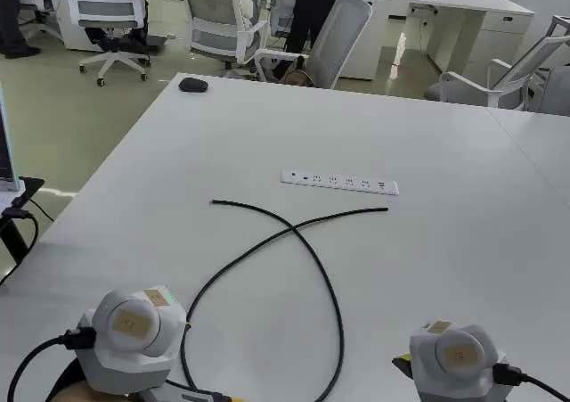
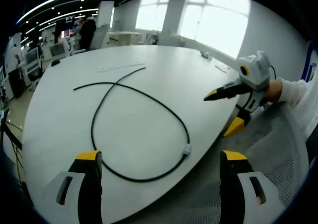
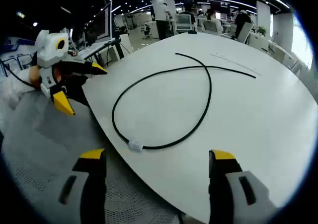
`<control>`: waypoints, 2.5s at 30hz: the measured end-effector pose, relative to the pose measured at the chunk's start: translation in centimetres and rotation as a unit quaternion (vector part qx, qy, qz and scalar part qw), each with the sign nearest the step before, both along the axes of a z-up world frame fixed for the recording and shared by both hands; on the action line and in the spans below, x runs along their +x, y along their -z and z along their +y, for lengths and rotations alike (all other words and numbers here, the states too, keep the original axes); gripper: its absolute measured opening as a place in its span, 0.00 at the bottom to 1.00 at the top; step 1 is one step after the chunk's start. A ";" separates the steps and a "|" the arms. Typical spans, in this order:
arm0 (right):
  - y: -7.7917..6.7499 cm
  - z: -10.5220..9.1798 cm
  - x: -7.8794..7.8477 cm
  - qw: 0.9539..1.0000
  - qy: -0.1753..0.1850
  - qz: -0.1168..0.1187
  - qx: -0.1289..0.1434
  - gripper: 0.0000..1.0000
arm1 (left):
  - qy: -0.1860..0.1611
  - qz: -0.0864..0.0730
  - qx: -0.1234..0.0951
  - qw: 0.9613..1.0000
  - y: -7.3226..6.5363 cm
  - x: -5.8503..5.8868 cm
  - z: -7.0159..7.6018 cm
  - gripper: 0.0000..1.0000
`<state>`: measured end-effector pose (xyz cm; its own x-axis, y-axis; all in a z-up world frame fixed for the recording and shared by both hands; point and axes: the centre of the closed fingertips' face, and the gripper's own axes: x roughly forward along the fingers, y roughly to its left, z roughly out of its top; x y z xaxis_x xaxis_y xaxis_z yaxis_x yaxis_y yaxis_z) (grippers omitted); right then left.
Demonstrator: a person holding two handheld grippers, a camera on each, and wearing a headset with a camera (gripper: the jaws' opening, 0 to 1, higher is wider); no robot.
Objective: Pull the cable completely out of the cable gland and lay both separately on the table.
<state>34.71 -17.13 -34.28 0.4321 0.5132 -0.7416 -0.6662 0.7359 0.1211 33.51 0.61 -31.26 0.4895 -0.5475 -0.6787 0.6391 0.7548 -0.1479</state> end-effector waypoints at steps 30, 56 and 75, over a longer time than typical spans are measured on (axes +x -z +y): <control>-0.9 1.1 0.1 0.999 -0.012 -0.006 0.036 0.81 | -0.027 0.002 0.000 1.000 0.0 0.8 1.3 0.91; -0.8 1.6 -0.1 0.999 -0.019 0.004 0.042 0.79 | -0.026 0.009 -0.010 1.000 -0.3 1.0 2.0 0.89; 0.0 -1.1 1.0 0.998 -0.043 0.021 0.035 0.75 | 0.024 0.008 -0.015 1.000 -1.2 1.0 4.4 0.88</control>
<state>35.74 -18.21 -34.23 0.3533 0.5978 -0.7196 -0.7203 0.6646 0.1986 34.53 5.00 -30.10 0.4514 -0.5898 -0.6695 0.6713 0.7188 -0.1806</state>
